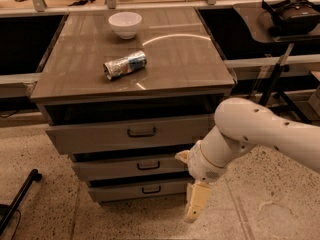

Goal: Open bottom drawer

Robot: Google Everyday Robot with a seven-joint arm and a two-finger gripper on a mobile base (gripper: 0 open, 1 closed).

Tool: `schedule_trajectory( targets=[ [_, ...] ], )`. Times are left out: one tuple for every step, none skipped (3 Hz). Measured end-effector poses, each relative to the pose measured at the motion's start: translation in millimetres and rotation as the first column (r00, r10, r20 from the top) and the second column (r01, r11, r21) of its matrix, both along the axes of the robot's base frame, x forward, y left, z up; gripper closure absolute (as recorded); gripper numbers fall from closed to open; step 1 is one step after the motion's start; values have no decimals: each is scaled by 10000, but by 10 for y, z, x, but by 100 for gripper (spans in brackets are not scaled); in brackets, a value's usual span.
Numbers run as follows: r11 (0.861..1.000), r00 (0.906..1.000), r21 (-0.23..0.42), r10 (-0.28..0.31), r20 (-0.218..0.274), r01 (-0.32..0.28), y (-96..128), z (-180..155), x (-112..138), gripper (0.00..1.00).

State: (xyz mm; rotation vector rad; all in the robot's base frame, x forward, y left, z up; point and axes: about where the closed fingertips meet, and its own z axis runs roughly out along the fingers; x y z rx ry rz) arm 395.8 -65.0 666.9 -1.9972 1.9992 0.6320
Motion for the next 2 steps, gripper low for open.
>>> schedule_trajectory(
  targets=[
    [9934,9995,1143,115,-283,-82,358,-498,67,0],
    [9761,9974,2106,-417,-588,533,757,-1093,113,0]
  ],
)
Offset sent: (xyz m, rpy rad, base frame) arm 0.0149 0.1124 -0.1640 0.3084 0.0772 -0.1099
